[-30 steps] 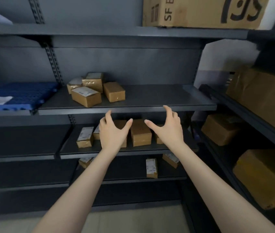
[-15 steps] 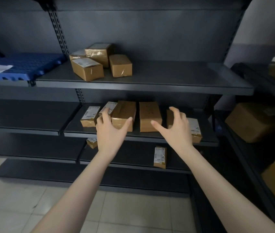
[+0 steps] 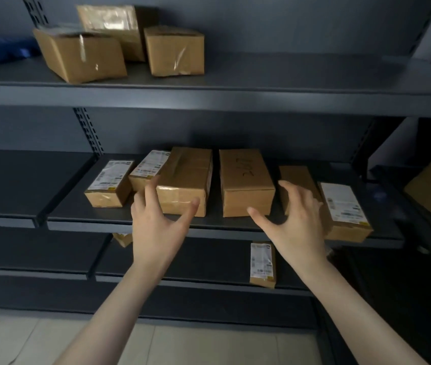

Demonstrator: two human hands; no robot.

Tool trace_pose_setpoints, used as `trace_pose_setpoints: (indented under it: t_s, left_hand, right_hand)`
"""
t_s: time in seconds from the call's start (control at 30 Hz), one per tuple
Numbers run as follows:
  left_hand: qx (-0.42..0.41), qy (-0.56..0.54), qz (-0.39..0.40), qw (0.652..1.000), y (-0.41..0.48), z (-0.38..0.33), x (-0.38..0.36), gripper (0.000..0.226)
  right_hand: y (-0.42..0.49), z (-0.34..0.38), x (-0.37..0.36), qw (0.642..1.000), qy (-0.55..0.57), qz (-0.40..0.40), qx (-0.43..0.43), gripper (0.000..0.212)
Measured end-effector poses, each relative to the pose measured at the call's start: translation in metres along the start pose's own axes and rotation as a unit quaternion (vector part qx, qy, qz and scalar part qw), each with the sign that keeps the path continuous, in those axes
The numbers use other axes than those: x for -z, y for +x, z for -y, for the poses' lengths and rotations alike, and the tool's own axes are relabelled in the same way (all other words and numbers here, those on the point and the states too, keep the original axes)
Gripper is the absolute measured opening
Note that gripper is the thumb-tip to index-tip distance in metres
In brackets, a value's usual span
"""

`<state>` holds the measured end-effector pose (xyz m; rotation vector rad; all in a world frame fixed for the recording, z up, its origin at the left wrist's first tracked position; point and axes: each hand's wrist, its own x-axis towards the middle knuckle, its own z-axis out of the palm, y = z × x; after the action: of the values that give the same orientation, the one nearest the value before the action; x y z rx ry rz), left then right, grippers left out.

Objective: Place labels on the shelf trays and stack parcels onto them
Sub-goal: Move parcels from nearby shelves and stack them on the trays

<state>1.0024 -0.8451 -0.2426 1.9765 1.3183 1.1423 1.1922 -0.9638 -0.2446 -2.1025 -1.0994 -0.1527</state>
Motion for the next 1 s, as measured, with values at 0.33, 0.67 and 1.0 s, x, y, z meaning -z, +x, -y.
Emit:
trace_pose_setpoints:
  t_s: [0.33, 0.67, 1.0]
  left_hand:
    - [0.067, 0.04, -0.04, 0.996, 0.059, 0.047, -0.105, 0.112]
    - [0.052, -0.009, -0.057, 0.997, 0.07, 0.061, -0.122, 0.096]
    - [0.083, 0.007, -0.077, 0.994, 0.044, 0.02, -0.091, 0.094]
  right_hand:
    - [0.06, -0.002, -0.116, 0.996, -0.048, -0.008, -0.078, 0.105]
    - [0.069, -0.01, -0.133, 0.993, -0.066, -0.023, -0.093, 0.092]
    - [0.052, 0.009, -0.078, 0.995, -0.034, -0.035, -0.082, 0.088]
